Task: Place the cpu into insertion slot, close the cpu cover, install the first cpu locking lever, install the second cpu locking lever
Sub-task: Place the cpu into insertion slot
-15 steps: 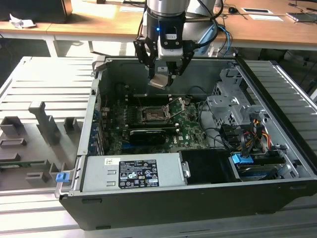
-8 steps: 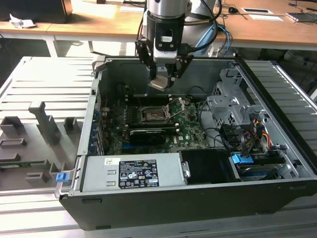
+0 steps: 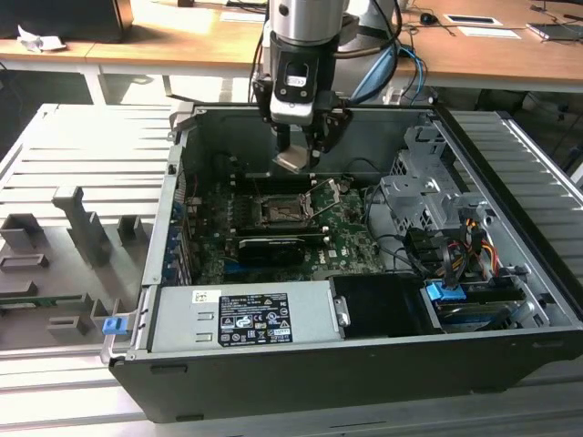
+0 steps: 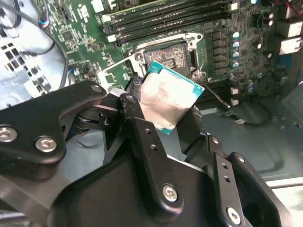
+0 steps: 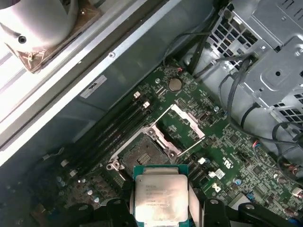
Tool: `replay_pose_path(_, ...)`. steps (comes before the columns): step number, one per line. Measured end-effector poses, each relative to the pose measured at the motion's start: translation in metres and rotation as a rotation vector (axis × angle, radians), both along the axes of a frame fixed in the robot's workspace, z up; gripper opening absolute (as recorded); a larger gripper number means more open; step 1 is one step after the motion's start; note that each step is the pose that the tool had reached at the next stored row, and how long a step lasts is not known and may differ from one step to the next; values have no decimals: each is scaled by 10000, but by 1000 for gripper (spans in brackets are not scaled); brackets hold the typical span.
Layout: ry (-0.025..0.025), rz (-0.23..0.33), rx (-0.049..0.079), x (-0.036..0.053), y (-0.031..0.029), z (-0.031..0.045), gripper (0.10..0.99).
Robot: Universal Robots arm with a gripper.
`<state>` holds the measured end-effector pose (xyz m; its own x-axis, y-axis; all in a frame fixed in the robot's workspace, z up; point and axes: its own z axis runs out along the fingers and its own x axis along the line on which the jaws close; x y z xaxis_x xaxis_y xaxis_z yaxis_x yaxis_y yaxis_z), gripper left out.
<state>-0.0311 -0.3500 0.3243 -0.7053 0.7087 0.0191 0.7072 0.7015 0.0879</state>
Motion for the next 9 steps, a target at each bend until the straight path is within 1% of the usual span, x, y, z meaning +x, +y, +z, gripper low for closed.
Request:
replay_pose_path(2,0,-1107,0,0,0,-25,541)
replay_pose_path(4,0,-1412,1,0,0,-31,541)
replay_pose_path(6,1,-1539,0,0,0,-33,541)
replay_pose_path(9,0,-1916,1,0,0,-43,541)
